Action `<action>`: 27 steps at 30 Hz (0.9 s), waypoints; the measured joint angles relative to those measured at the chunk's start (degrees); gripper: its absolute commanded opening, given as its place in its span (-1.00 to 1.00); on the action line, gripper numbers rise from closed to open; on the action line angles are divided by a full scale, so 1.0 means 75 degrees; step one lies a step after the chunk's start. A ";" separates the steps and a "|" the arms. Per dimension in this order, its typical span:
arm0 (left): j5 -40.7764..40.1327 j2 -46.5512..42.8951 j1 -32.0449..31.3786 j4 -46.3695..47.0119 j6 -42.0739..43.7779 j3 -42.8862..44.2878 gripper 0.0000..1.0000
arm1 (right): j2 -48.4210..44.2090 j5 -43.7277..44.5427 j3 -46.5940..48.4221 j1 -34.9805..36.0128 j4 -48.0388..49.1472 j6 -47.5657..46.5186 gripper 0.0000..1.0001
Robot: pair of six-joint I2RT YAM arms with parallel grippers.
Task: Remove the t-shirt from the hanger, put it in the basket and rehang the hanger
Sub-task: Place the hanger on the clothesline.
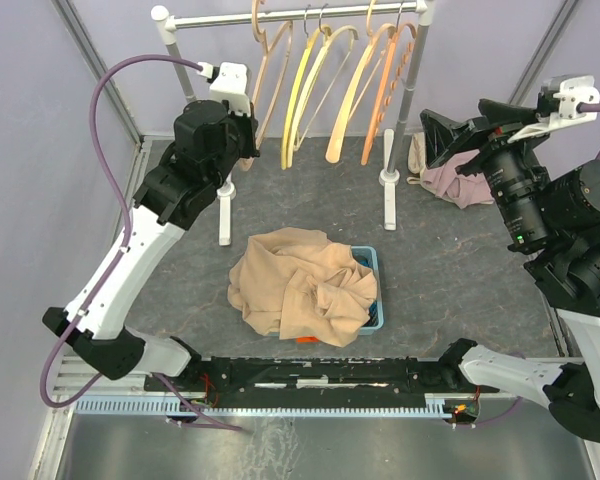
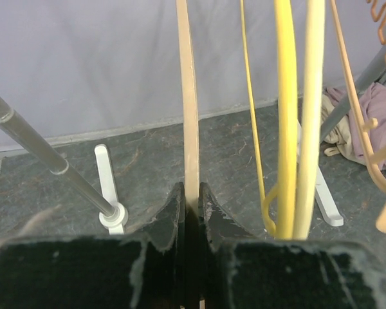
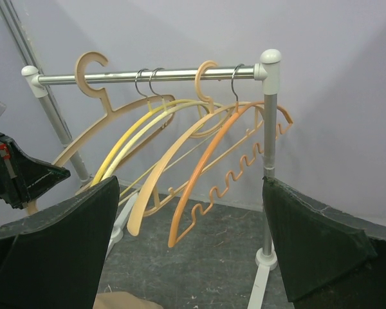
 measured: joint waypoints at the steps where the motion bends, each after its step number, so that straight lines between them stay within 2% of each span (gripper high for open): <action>1: 0.0000 0.0050 0.0038 -0.0006 0.0000 0.0035 -0.95 | -0.0003 0.0000 0.0000 0.0000 0.0000 0.0000 0.98; 11: 0.0064 0.0571 0.0379 -0.0117 -0.0009 0.0233 -0.91 | -0.0137 0.0012 -0.0143 0.0000 -0.0023 0.0006 0.99; 13: 0.0082 0.0574 0.0393 -0.0137 -0.0020 0.0233 -0.65 | -0.0154 0.0038 -0.0207 0.0000 -0.0082 0.0026 0.99; 16: 0.0146 0.0466 0.0393 -0.0125 -0.0096 0.0099 -0.41 | -0.0160 0.0093 -0.0286 0.0000 -0.0227 0.0073 0.99; 20: 0.0251 0.0052 0.0391 -0.0146 -0.0321 -0.0458 0.25 | -0.0265 0.0210 -0.0577 0.0000 -0.0446 0.0216 0.99; 23: 0.0265 -0.0268 0.0393 -0.0187 -0.0446 -0.0764 0.65 | -0.0388 0.0335 -0.0889 0.0000 -0.0670 0.0347 0.99; 27: 0.0233 -0.0688 0.0393 -0.0230 -0.0656 -0.0924 0.77 | -0.0580 0.0644 -0.1236 0.0000 -0.1032 0.0539 0.99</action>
